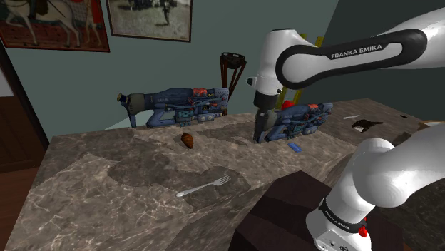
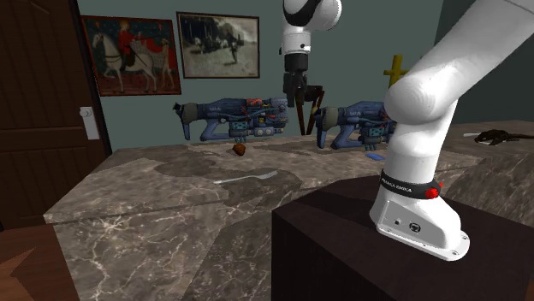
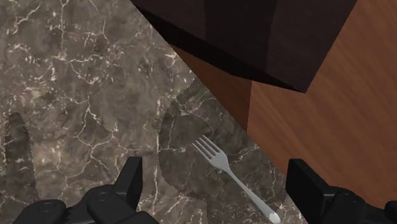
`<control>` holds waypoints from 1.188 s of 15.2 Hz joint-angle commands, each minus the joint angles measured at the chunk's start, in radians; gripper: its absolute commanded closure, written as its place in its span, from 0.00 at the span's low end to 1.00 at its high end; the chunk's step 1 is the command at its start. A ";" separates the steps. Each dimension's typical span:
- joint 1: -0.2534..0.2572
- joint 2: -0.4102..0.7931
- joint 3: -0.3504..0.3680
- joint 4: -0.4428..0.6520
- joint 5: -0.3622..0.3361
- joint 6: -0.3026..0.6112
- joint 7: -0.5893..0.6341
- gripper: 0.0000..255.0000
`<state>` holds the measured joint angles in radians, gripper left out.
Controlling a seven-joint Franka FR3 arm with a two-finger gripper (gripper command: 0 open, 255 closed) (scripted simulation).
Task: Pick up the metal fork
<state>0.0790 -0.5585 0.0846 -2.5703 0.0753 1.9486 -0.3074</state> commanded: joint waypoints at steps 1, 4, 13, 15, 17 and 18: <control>0.016 0.061 0.011 -0.018 -0.004 0.086 -0.032 0.00; 0.038 0.159 0.028 -0.031 -0.013 0.202 -0.074 0.00; 0.083 0.498 0.087 0.000 -0.093 0.525 -0.156 0.00; 0.090 0.579 0.097 0.020 -0.131 0.588 -0.159 0.00; 0.100 0.661 0.103 0.046 -0.179 0.646 -0.154 0.00; 0.107 0.700 0.104 0.060 -0.205 0.671 -0.150 0.00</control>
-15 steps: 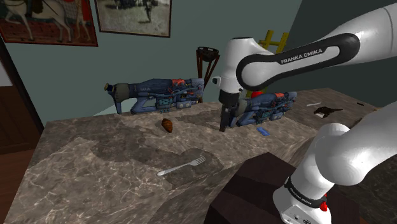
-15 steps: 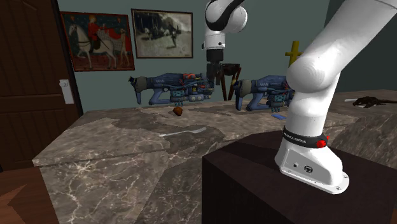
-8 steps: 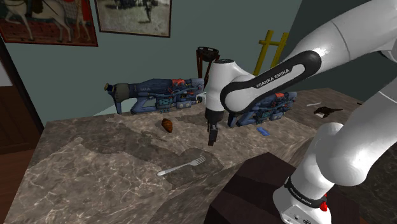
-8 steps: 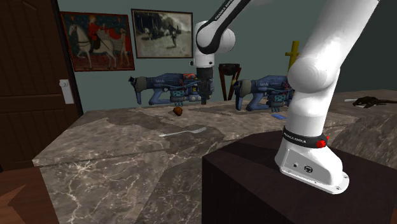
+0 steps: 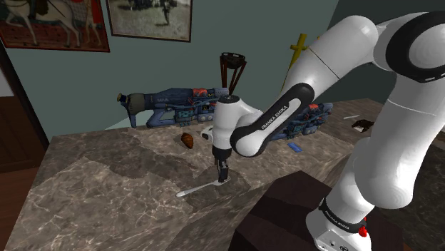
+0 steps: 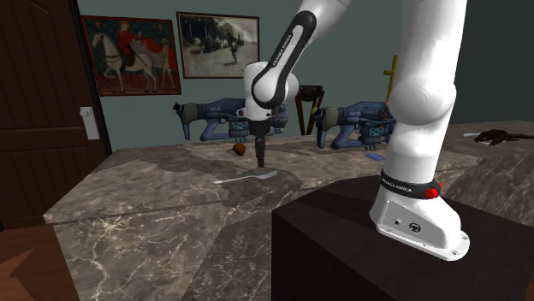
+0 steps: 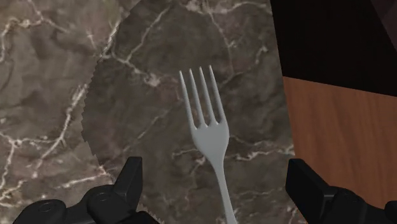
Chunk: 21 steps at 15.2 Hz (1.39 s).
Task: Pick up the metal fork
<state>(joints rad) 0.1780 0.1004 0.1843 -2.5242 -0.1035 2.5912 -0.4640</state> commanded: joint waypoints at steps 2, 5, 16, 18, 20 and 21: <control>0.012 0.070 -0.002 0.014 -0.042 0.056 0.019 0.00; 0.017 0.114 -0.013 0.017 -0.067 0.095 0.038 0.00; 0.022 0.152 -0.025 0.020 -0.088 0.129 0.051 1.00; 0.023 0.156 -0.026 0.024 -0.090 0.130 0.052 1.00; 0.024 0.152 -0.024 0.022 -0.089 0.128 0.055 1.00; 0.021 0.137 -0.019 0.020 -0.080 0.115 0.048 1.00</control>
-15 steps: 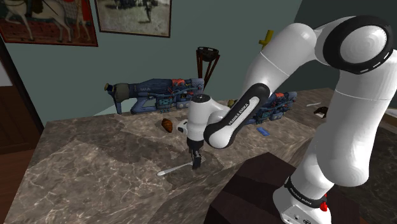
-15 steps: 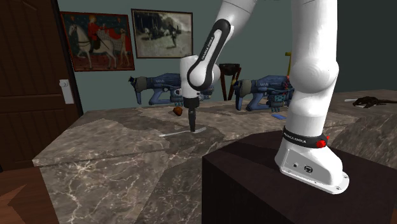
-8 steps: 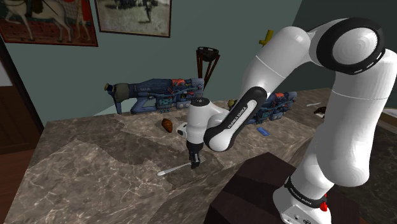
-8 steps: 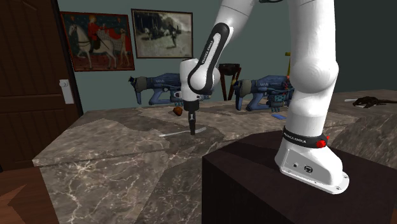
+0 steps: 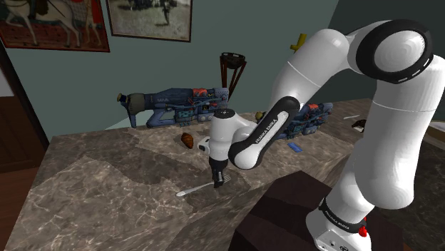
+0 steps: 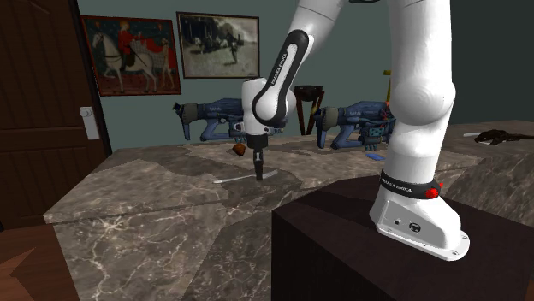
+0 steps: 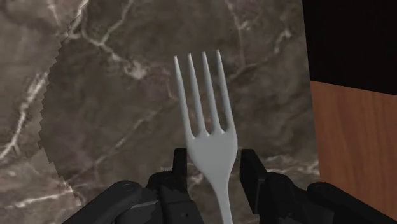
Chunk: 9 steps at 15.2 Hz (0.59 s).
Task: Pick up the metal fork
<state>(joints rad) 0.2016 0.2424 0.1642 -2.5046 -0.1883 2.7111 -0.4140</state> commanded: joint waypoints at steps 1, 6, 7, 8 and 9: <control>-0.005 -0.020 0.005 -0.001 0.013 -0.017 -0.008 1.00; -0.015 -0.092 0.023 -0.006 0.054 -0.083 -0.040 1.00; -0.017 -0.106 0.026 -0.006 0.061 -0.097 -0.046 1.00; -0.018 -0.120 0.028 -0.006 0.069 -0.110 -0.051 1.00; -0.018 -0.134 0.030 -0.006 0.076 -0.124 -0.057 1.00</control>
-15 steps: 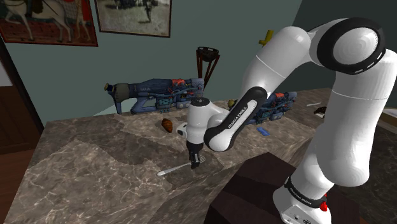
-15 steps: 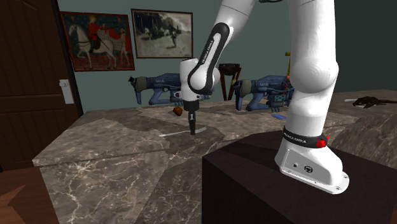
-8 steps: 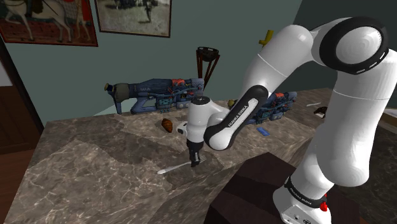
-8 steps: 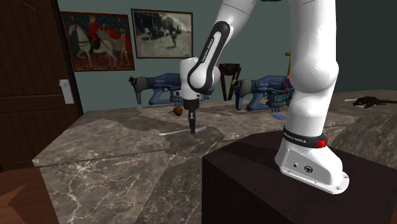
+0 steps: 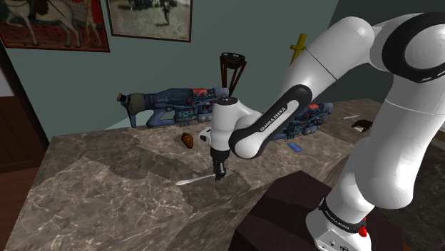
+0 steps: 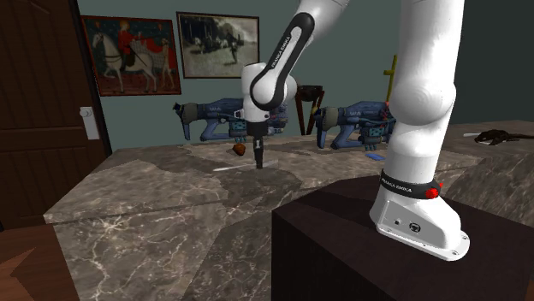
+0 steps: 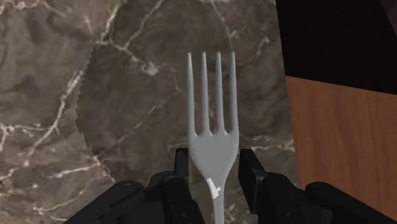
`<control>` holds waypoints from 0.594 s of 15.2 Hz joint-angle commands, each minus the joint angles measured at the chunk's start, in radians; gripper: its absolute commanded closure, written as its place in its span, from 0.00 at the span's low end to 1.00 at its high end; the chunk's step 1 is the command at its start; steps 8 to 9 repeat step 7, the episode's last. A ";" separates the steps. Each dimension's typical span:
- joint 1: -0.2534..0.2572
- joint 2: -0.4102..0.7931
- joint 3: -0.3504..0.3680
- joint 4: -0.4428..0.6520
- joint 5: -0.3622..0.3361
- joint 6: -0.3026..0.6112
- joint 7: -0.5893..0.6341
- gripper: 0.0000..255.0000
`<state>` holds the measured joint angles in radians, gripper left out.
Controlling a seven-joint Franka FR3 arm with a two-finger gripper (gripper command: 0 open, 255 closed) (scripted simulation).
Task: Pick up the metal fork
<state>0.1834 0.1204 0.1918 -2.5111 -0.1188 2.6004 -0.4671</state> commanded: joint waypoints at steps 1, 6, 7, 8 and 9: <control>-0.001 -0.026 0.004 0.002 0.014 -0.027 -0.009 1.00; -0.002 -0.081 0.009 0.007 0.041 -0.085 -0.030 1.00; -0.002 -0.081 0.009 0.007 0.041 -0.085 -0.030 1.00; -0.002 -0.081 0.009 0.007 0.041 -0.085 -0.030 1.00; -0.002 -0.081 0.009 0.007 0.041 -0.085 -0.030 1.00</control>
